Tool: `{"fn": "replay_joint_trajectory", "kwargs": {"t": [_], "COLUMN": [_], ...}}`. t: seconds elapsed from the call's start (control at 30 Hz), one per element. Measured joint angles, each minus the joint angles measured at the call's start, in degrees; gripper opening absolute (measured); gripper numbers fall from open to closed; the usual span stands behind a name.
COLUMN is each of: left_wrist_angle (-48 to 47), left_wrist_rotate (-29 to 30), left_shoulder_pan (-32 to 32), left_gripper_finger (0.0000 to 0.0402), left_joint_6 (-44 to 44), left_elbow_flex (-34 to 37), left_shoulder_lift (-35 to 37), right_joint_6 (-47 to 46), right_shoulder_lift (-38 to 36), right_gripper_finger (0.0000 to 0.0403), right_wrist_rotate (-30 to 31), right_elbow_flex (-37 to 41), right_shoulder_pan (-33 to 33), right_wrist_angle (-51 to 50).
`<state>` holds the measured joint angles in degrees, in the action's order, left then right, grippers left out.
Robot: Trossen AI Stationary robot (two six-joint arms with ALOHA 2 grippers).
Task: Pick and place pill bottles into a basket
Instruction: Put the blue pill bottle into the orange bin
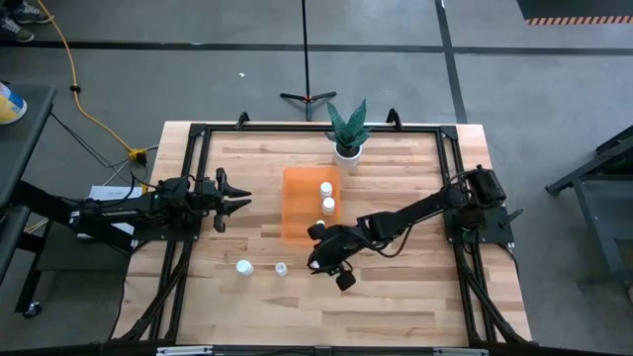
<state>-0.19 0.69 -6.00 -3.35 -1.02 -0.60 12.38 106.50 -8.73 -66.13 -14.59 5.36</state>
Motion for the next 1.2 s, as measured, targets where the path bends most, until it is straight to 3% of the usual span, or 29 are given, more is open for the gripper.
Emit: {"fn": "replay_joint_trajectory", "kwargs": {"t": [0.13, 0.33, 0.47, 1.2], "left_wrist_angle": [0.00, 0.00, 0.00, 0.02], "left_wrist_rotate": [0.00, 0.00, 0.00, 0.00], "left_shoulder_pan": [0.00, 0.00, 0.00, 0.00], "left_gripper_finger": [0.0133, 0.0133, 0.0133, 0.0133], "left_joint_6": [0.00, 0.00, 0.01, 0.00], "left_elbow_flex": [0.00, 0.00, 0.00, 0.00], "left_shoulder_lift": [0.00, 0.00, -0.01, 0.00], "right_joint_6": [-1.18, -1.96, -2.08, -3.33], "right_shoulder_lift": [0.00, 0.00, 0.20, 5.20], "right_gripper_finger": [0.0147, 0.0233, 0.0262, 0.0262], "right_wrist_rotate": [0.62, 1.36, 1.56, 4.28], "right_elbow_flex": [0.46, 1.54, 1.54, 1.49], "right_shoulder_pan": [0.01, -0.07, -0.10, -0.04], "right_wrist_angle": [-0.19, -1.57, -2.10, -2.68]}}
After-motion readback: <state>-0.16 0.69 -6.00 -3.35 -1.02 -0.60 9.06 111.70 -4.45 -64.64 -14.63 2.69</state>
